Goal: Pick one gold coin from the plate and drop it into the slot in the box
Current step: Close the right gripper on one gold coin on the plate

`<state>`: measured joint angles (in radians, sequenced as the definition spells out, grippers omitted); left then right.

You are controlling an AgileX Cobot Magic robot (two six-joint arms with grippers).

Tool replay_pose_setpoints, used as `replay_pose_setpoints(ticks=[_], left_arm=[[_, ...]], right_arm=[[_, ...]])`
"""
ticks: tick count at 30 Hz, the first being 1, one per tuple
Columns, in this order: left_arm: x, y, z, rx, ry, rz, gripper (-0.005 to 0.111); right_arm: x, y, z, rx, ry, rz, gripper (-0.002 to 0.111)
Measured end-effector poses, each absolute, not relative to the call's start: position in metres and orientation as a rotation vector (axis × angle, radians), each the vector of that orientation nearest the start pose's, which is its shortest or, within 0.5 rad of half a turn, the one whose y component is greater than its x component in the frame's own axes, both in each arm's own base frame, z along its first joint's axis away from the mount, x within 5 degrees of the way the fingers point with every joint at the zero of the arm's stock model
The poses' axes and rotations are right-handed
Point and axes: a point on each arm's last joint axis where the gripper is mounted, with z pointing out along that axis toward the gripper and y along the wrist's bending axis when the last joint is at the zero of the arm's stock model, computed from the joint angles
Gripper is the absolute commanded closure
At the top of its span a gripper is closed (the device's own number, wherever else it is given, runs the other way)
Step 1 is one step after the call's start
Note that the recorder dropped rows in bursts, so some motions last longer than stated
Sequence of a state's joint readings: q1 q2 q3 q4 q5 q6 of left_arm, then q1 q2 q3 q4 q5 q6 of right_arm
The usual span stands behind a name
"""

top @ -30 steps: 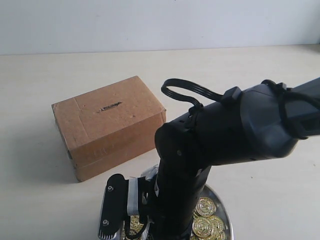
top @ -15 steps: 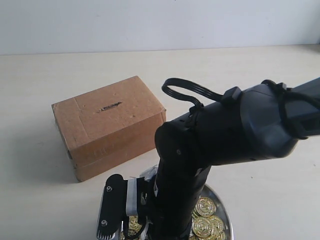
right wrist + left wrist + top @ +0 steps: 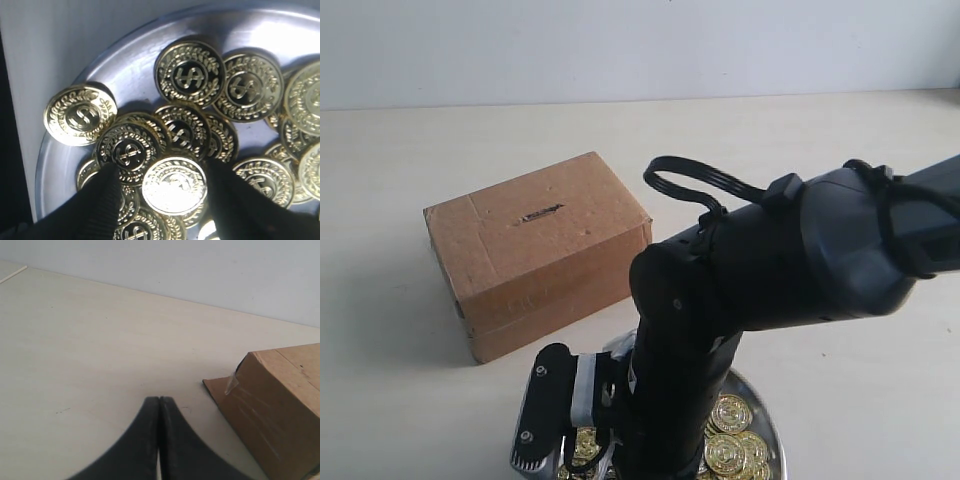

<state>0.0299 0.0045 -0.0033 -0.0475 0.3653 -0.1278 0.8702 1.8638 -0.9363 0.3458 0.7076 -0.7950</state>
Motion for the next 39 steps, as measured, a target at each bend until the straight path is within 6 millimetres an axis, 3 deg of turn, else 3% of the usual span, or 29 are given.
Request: replay_pose_setpoints(ticks=[6,10,20,22,25,39], left_arm=[[0.0532,0.0000,0.1812,-0.175,1.843,-0.115,0.107],[0.0532,0.0000,0.1812,-0.175,1.843,-0.115,0.107],[0.0532,0.0000,0.1812,-0.175,1.843,-0.115,0.107],[0.0532,0.0000,0.1812,-0.175,1.843,-0.115,0.107],[0.0532,0.0000,0.1812,-0.175,1.843,-0.115,0.107],[0.0532,0.0000,0.1812,-0.175,1.843,-0.115,0.107]], right_arm=[[0.1823,0.2473,0.1159,-2.007,2.400,0.353,0.059],[0.1823,0.2473,0.1157,-2.007,2.401,0.353,0.069],[0.1821,0.2473,0.1157,-2.004,2.406,0.356,0.075],[0.1821,0.2473,0.1157,-2.002,2.408,0.356,0.072],[0.1821,0.2473,0.1157,-2.002,2.408,0.356,0.058],[0.1838,0.2453,0.1177,-2.010,2.396,0.310,0.058]])
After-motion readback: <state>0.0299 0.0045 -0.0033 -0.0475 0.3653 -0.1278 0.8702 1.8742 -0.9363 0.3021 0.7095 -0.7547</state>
